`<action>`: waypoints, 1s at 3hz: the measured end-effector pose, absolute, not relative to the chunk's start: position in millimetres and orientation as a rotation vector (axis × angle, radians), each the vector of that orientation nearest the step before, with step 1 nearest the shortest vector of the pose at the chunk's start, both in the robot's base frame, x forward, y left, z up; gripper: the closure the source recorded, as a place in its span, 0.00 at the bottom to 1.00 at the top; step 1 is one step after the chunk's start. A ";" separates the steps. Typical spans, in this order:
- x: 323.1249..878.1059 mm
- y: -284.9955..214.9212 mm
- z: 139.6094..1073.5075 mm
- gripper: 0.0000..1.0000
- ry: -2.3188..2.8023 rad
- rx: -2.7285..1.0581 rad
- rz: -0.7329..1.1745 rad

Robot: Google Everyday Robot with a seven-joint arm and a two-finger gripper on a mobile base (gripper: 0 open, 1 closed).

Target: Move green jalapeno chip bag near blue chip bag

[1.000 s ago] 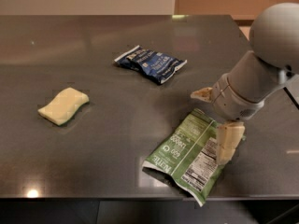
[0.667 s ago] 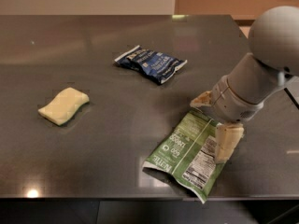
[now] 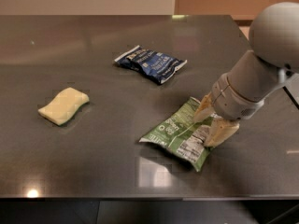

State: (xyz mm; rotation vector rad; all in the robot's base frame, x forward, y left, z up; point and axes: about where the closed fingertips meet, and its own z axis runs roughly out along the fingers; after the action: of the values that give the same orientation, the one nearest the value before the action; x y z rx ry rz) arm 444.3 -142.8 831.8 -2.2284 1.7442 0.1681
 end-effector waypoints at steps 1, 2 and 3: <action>444.3 -142.7 833.4 0.95 1.744 -2.228 0.168; 446.4 -135.7 849.2 1.00 1.749 -2.213 0.137; 463.6 -126.9 865.5 1.00 1.781 -2.158 0.097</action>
Offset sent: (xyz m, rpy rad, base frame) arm 0.0047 0.0135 0.0366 -0.0082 -0.0463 -0.0317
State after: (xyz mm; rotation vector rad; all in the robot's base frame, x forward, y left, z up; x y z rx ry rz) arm 463.6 -126.9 865.5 -2.1585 1.7813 0.0972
